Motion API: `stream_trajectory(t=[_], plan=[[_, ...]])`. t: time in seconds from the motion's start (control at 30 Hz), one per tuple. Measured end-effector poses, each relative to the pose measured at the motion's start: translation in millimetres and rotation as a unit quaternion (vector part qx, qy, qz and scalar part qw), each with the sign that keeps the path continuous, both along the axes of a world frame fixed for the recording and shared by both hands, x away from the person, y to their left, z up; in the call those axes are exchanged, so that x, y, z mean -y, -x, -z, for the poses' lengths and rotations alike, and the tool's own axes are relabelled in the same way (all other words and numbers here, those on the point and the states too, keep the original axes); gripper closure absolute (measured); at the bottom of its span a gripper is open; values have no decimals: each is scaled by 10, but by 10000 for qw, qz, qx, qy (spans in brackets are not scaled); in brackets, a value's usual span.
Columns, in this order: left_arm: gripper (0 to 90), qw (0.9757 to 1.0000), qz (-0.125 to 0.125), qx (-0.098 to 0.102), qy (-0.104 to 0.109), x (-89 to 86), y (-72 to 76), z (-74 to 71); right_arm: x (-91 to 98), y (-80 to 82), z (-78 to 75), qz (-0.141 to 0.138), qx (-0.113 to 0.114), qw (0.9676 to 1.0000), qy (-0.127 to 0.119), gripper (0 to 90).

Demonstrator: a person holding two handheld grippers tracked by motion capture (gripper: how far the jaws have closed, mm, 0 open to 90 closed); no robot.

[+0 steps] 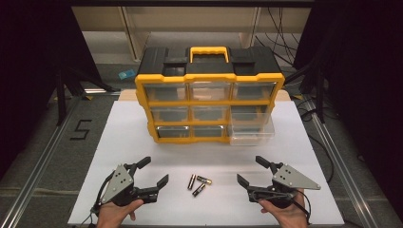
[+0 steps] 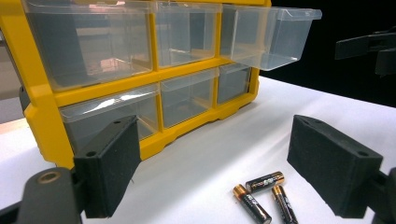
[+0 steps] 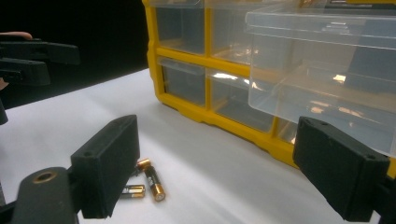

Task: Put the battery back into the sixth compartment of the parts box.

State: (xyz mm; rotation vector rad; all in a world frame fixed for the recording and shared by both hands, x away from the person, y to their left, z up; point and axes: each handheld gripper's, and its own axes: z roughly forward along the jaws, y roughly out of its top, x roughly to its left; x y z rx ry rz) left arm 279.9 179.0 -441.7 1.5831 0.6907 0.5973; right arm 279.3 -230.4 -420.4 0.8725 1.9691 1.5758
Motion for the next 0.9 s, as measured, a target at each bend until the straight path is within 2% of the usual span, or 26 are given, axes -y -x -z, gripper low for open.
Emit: stream_trajectory(t=[0.07,0.27,0.37,0.43,0.47,0.53,0.57,0.6,0.63,0.67,0.73,0.9], plan=[[165,10000,-6,-5,-1,-1,1,0,3,6,-6,48,-25,9999,93,155],[165,10000,-16,-13,1,-2,1,1,-6,-10,-3,1,-11,9999,149,156],[165,10000,-7,-6,9,-1,2,2,-18,-5,-26,-64,-28,9998,182,157],[165,10000,-25,-35,42,-1,6,3,-37,-17,-35,-108,53,9997,202,157],[164,10000,-25,-35,42,-1,6,3,-38,-12,-58,-110,63,9994,322,157],[164,10000,-25,-37,44,-1,7,3,-59,-22,-64,-186,112,9994,271,158],[164,10000,-32,-32,46,-1,5,5,-65,-36,-98,-220,141,9991,322,183],[164,10000,-32,-31,45,-1,4,6,-70,-36,-112,-283,45,9990,353,185],[164,10000,-31,-29,45,-1,4,6,-86,-47,-124,-329,46,9989,339,180],[164,10000,-30,-30,45,-2,4,5,-90,-52,-149,-304,91,9984,478,179],[164,10000,-27,-11,43,-3,-2,6,-123,-83,-177,-369,234,9972,601,179],[164,10000,-25,5,12,-10,-7,7,-265,-137,-245,-849,126,9919,932,187]])
